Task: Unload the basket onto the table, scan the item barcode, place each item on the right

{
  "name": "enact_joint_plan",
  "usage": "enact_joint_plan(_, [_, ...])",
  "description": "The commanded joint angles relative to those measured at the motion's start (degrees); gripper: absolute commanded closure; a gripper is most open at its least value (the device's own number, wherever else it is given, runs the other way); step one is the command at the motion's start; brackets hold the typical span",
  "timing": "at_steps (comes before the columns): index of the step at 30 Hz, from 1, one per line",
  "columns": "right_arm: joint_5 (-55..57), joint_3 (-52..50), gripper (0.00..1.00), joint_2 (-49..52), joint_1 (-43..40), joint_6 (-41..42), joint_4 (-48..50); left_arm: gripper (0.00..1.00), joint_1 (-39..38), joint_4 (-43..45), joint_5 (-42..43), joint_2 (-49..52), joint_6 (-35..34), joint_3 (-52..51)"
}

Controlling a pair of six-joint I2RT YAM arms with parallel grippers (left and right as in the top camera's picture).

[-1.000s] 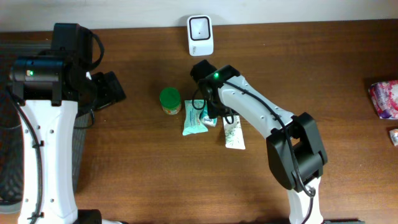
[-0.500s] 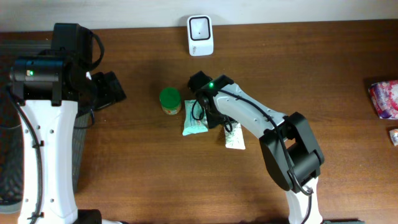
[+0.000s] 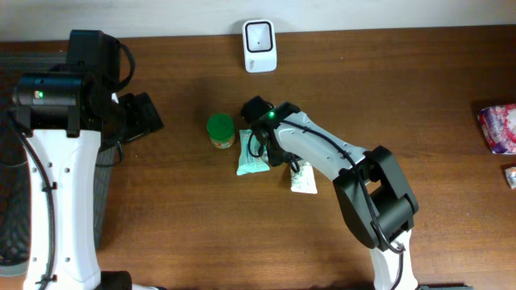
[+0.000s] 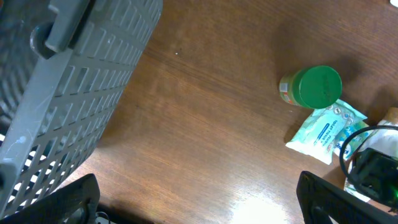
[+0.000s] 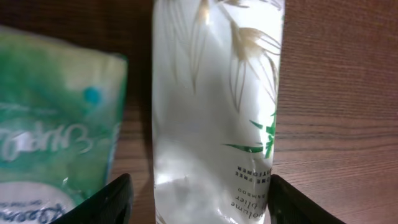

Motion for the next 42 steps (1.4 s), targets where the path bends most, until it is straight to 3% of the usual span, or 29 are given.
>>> enact_joint_plan(1, [2.3,-0.6,0.37,0.9,2.3,1.2,0.7,0.01,0.2,-0.1,0.0,-0.9,-0.7,0.6])
enact_joint_plan(6, [5.9,-3.2,0.38,0.9,2.2,4.0,2.8,0.01,0.2,0.0,0.0,-0.9,-0.7,0.6])
enact_joint_plan(10, [8.5,-3.5,0.56,0.9,2.0,3.9,2.9,0.01,0.2,-0.1,0.0,-0.9,-0.7,0.6])
enact_joint_plan(18, [8.6,-3.5,0.54,0.9,-5.3,3.2,0.4,0.01,0.2,0.0,0.0,-0.9,-0.7,0.6])
enact_joint_plan(21, [5.2,-3.0,0.54,0.8,-8.2,-1.9,-0.5,0.01,0.2,-0.1,0.0,-0.9,-0.7,0.6])
enact_joint_plan(26, [1.9,6.9,0.46,0.8,-8.7,-2.4,-13.3,0.01,0.2,-0.1,0.0,-0.9,-0.7,0.6])
enact_joint_plan(32, [0.0,5.6,0.45,0.9,-4.5,-2.3,-7.3,0.01,0.2,-0.1,0.0,-0.9,-0.7,0.6])
enact_joint_plan(35, [6.1,4.3,0.34,0.9,-4.4,1.1,-6.9,0.01,0.2,-0.1,0.0,-0.9,-0.7,0.6])
enact_joint_plan(42, [7.1,-1.0,0.12,0.9,-5.2,0.9,-1.7,0.01,0.2,-0.1,0.0,-0.9,-0.7,0.6])
